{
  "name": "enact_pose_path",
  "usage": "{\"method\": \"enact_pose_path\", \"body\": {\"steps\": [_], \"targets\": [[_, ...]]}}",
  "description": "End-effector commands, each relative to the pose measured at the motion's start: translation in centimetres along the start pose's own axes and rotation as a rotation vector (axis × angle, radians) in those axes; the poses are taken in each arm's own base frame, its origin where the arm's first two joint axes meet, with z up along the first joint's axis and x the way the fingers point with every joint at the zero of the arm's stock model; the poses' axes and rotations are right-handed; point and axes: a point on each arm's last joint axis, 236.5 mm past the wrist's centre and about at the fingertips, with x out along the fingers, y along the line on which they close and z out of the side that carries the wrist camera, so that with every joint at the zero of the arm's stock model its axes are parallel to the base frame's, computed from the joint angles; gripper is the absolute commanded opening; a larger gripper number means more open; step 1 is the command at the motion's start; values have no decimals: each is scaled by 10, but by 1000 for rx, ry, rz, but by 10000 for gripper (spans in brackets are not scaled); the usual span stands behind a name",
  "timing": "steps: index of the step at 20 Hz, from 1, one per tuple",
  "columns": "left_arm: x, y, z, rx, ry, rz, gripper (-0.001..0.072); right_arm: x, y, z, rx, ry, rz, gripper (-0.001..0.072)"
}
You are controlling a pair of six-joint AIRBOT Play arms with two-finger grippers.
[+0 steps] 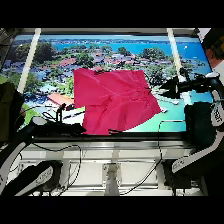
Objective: Fold the clothes and pants, and hang the long-sleeved shirts on hangers.
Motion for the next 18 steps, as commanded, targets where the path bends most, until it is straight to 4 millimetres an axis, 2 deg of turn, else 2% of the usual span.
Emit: {"method": "enact_pose_path", "body": {"steps": [1, 4, 6, 8, 9, 11, 13, 16, 18], "targets": [[7, -26, 7, -33, -21, -114, 5, -2, -3, 9, 6, -41, -9, 527], [-8, -39, 6, 49, -18, -122, 3, -10, -11, 6, 42, -38, -23, 526], [-22, -35, 11, 68, -60, -52, 3, -16, -40, -4, 93, -11, -132, 475], [-36, -27, 12, 87, -102, 32, 2, -16, -74, -21, 174, 41, -252, 475], [-43, -19, 10, 95, -113, 87, 3, -12, -82, -31, 205, 71, -260, 475], [-54, -2, 8, 108, -130, 189, 3, 1, -91, -55, 257, 141, -235, 475], [-60, 7, 8, 147, -137, 240, 3, 12, -100, -69, 273, 175, -223, 475], [-60, 7, 9, 147, -138, 239, 4, 20, -106, -69, 267, 165, -227, 475], [-60, 7, 9, 147, -138, 240, 4, 27, -102, -70, 252, 183, -236, 475]]}}
